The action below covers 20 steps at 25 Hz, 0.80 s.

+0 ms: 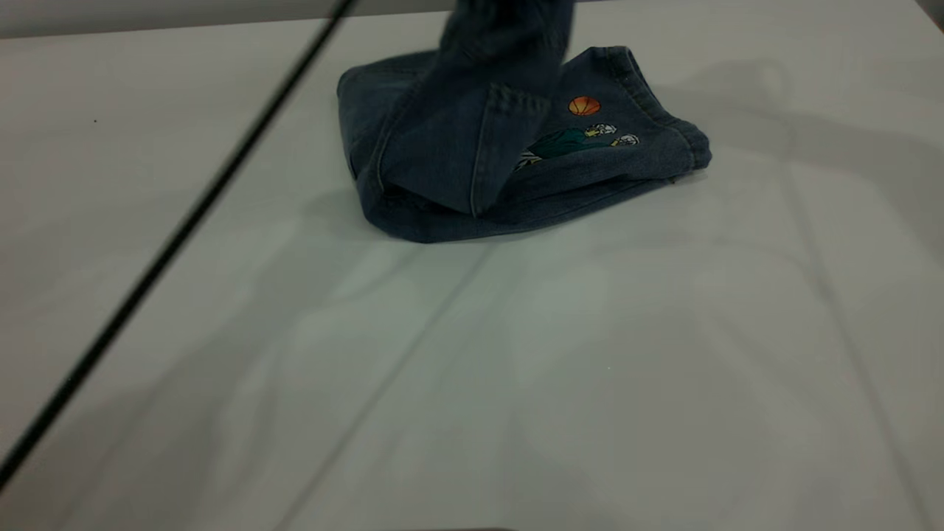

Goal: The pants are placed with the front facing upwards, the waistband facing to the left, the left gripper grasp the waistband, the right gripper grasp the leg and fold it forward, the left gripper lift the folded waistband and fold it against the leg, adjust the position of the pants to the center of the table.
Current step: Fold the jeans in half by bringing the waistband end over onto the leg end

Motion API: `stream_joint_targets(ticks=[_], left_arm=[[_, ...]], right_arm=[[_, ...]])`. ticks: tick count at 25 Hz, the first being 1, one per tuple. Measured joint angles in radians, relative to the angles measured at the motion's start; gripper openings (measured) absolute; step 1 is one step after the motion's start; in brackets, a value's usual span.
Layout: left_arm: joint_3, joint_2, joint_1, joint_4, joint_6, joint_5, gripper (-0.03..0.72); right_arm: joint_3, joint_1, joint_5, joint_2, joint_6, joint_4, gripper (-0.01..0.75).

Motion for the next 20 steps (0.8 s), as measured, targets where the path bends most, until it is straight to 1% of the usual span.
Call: stream_joint_targets(ticks=[3, 4, 6, 9, 12, 14, 16, 18, 20], left_arm=[[-0.018, 0.056, -0.014, 0.000, -0.009, 0.014, 0.069], [-0.020, 0.065, -0.016, 0.000, -0.007, 0.015, 0.086], [-0.023, 0.073, -0.016, 0.001, 0.012, 0.027, 0.146], [-0.039, 0.071, -0.016, 0.001, 0.065, 0.060, 0.306], [-0.043, 0.042, -0.015, 0.015, 0.100, 0.089, 0.486], [-0.044, -0.005, -0.008, 0.056, 0.107, 0.115, 0.559], [-0.044, -0.061, 0.011, 0.104, 0.103, 0.151, 0.588], [-0.044, -0.128, 0.041, 0.161, 0.070, 0.217, 0.587], [-0.044, -0.209, 0.087, 0.227, 0.025, 0.291, 0.572]], right_arm=[[0.000, 0.000, 0.002, -0.008, 0.000, -0.005, 0.418], [0.000, 0.000, 0.004, -0.009, 0.000, -0.006, 0.418], [0.000, 0.000, 0.006, -0.009, 0.000, -0.018, 0.418], [0.000, 0.000, 0.016, -0.009, 0.000, -0.067, 0.418], [0.000, 0.000, 0.034, -0.009, 0.000, -0.115, 0.418], [0.000, 0.000, 0.034, -0.009, 0.001, -0.135, 0.418], [0.000, 0.000, 0.030, -0.009, 0.009, -0.142, 0.418], [0.000, 0.000, 0.024, -0.009, 0.013, -0.151, 0.418], [0.000, 0.001, 0.023, -0.007, 0.031, -0.163, 0.418]])
